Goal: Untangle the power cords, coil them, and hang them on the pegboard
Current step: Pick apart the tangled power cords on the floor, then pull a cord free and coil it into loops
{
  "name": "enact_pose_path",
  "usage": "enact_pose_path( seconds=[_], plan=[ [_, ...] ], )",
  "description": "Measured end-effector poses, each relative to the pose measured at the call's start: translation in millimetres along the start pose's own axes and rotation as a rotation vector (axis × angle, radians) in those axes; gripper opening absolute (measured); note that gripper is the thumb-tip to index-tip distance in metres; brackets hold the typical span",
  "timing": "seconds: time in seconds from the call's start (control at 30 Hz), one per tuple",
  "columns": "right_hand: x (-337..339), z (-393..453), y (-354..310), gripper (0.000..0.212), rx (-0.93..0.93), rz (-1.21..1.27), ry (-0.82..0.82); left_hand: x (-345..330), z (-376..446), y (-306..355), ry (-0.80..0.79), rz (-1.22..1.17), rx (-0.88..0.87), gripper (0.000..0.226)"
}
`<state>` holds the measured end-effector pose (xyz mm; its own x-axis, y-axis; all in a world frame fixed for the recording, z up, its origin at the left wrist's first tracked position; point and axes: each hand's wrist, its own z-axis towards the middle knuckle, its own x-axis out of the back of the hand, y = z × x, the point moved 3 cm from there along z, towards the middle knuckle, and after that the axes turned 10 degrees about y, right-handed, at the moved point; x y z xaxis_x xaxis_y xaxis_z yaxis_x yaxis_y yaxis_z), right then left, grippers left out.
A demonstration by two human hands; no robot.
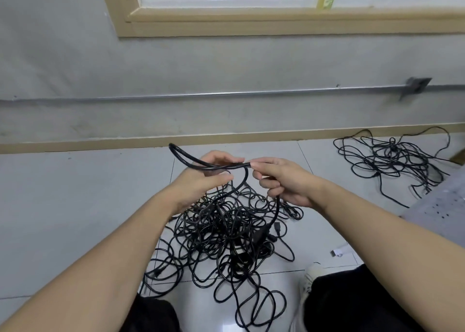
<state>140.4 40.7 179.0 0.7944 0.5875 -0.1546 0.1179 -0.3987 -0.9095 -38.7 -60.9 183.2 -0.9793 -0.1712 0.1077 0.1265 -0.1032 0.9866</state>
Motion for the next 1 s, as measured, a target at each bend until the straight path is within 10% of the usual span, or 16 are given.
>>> enact_pose_path(
  seconds=[0.23, 0.37, 0.53, 0.77, 1.0],
  plan=[
    [22.5, -6.0, 13.5, 0.012, -0.102, -0.354, -0.066, -22.6, 9.7, -0.5, 0.034, 0.391, -0.233, 0.024],
    [23.0, -5.5, 16.6, 0.019, 0.135, -0.81, -0.031, -23.2, 12.3, -16.2, 0.043, 0.639, -0.101, 0.005],
    [22.2, -2.5, 16.7, 0.033, 0.44, -1.056, -0.083, -16.7, 22.4, -25.7, 0.046, 0.812, 0.03, 0.042],
    [50.1, -8.4, -6.6, 0.058, 0.692, -0.785, 0.477, 20.4, 21.7, -36.8, 0.171, 0.861, 0.203, 0.07],
    [90.5, 2.7, -18.1, 0.045, 0.412, -0.303, 0.782, 47.0, 15.7, -44.5, 0.296, 0.508, 0.376, 0.042]
  ],
)
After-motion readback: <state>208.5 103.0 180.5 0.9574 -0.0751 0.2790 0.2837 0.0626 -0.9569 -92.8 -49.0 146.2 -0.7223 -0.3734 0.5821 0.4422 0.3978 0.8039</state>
